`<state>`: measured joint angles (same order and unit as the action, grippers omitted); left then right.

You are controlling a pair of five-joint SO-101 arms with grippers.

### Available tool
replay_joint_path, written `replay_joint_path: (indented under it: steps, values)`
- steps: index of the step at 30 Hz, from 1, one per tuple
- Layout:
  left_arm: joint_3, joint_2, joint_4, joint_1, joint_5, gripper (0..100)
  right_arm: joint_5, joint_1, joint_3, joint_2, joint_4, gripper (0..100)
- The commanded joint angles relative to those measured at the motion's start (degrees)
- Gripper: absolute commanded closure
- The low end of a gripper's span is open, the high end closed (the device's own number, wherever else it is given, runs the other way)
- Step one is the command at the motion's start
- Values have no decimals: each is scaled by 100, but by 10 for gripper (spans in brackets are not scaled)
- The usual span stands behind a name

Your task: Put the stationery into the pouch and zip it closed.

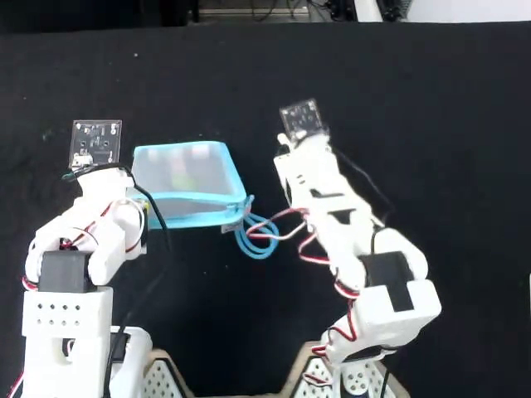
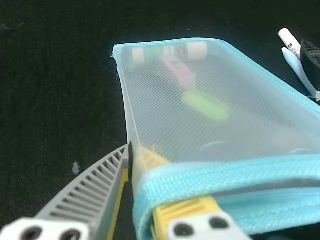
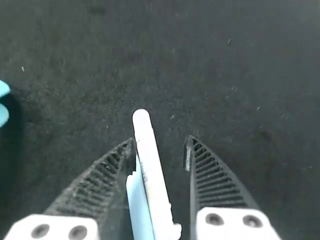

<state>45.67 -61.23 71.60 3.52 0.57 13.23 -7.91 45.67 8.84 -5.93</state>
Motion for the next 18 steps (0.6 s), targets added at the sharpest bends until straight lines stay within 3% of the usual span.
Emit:
replay_joint_path:
  steps: [1, 7, 18]
  values:
    - [-57, -9, -79, -22, 35, 970, 0, 422, -980, -13, 1600, 851]
    - [-57, -9, -79, -22, 35, 970, 0, 756, -1842, 13, 3332, 851]
    - [-66, -9, -79, -22, 35, 970, -9, 185, -1903, -40, 3859, 845]
